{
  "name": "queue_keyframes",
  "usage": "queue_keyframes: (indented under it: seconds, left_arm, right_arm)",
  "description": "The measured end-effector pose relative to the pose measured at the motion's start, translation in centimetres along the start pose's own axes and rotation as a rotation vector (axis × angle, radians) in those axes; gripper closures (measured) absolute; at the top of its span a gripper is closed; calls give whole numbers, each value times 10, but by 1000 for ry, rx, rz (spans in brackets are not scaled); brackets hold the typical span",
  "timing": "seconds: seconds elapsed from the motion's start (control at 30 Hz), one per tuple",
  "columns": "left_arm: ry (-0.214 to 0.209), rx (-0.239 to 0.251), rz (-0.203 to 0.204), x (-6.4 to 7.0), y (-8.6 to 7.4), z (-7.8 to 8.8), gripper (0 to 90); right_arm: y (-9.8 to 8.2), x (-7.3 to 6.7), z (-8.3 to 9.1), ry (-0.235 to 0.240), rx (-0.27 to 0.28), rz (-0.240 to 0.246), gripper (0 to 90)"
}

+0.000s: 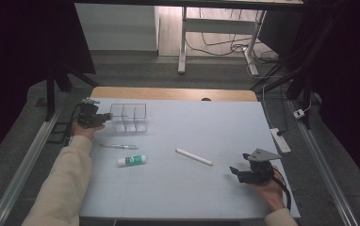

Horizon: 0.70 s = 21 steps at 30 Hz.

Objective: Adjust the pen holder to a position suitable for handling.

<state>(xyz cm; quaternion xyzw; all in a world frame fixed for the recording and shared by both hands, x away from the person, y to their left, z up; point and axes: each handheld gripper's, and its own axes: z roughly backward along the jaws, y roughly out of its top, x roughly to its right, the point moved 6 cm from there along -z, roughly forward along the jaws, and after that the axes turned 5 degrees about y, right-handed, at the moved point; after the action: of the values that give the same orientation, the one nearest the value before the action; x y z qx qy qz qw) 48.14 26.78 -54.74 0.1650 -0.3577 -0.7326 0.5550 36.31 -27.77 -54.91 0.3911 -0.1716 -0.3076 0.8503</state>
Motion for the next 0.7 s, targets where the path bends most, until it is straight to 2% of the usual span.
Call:
queue_keyframes:
  seconds: [0.7]
  left_arm:
    - [-41,-9,-37,24,5,-8,894]
  right_arm:
    - [1,-1,0,2,5,2,227]
